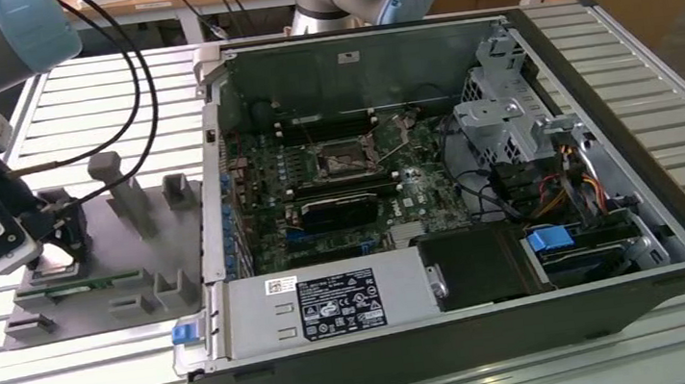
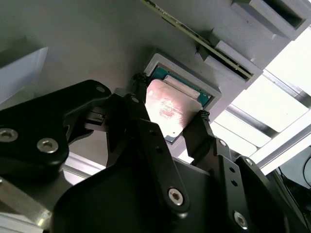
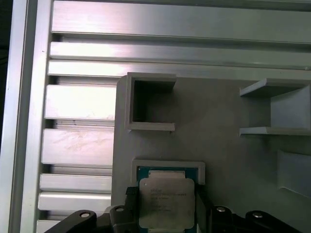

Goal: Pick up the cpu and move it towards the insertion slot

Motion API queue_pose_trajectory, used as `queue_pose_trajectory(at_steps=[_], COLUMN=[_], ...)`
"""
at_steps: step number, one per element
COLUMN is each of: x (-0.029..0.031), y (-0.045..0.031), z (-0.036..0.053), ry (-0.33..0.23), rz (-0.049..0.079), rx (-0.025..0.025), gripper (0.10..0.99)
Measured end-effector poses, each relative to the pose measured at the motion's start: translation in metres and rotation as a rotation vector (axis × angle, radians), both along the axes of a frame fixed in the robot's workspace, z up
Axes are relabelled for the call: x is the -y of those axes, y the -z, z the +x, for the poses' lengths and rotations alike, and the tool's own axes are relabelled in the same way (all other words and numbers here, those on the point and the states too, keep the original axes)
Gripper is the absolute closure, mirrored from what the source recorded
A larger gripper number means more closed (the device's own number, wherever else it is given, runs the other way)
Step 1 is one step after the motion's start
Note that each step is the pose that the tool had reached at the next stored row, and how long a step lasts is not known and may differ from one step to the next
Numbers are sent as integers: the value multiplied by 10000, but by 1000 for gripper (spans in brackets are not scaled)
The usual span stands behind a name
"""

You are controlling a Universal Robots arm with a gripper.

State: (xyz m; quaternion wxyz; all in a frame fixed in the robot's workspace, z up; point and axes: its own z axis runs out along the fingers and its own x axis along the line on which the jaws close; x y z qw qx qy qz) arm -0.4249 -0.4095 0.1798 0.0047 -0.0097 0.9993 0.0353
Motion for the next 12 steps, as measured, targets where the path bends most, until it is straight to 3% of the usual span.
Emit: queue_pose_trajectory(at_steps=[5,12], x=[0,0], y=[-40,-207], z=[0,0], ry=[0,0], rz=[-1,0], rx=[2,20], gripper=[545,545])
